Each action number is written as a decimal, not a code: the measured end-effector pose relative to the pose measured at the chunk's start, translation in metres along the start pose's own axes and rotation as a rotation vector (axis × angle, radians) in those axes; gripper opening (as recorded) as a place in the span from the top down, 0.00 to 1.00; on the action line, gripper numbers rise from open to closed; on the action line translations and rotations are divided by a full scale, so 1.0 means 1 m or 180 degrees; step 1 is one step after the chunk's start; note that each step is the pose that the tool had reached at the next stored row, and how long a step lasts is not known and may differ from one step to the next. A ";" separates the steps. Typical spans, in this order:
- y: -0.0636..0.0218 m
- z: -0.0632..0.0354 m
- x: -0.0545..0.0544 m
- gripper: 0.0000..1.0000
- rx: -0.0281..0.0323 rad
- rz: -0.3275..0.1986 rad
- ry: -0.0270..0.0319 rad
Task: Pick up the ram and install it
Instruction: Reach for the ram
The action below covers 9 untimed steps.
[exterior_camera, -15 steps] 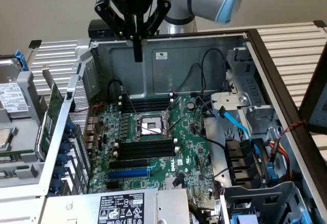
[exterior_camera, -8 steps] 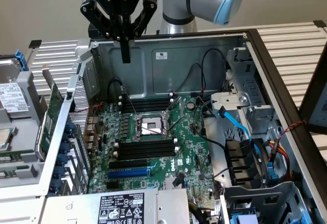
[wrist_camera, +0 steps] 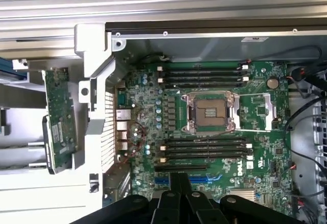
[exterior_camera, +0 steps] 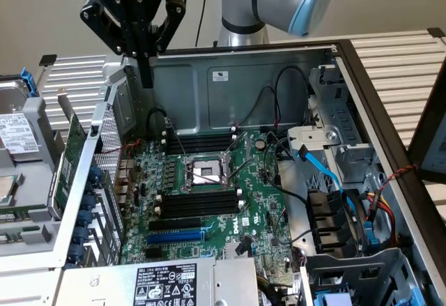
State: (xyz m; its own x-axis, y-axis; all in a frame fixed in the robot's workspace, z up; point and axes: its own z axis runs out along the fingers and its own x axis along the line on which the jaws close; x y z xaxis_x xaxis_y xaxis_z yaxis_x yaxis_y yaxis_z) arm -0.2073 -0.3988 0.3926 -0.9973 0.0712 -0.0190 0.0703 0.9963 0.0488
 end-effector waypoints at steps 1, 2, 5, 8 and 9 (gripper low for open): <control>-0.0003 -0.0001 0.004 0.89 0.0000 0.0000 0.0000; -0.0007 -0.0002 0.009 0.89 0.0000 0.0000 0.0000; -0.0016 -0.0005 0.022 0.89 0.0000 0.0000 0.0000; -0.0025 -0.0008 0.036 0.89 0.0000 0.0000 0.0000; -0.0028 -0.0009 0.040 0.89 0.0000 0.0000 0.0000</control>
State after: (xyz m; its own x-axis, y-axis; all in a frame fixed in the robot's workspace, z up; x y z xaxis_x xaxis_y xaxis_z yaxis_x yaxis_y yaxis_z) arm -0.2479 -0.3988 0.3926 -0.9973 0.0712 -0.0190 0.0702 0.9963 0.0487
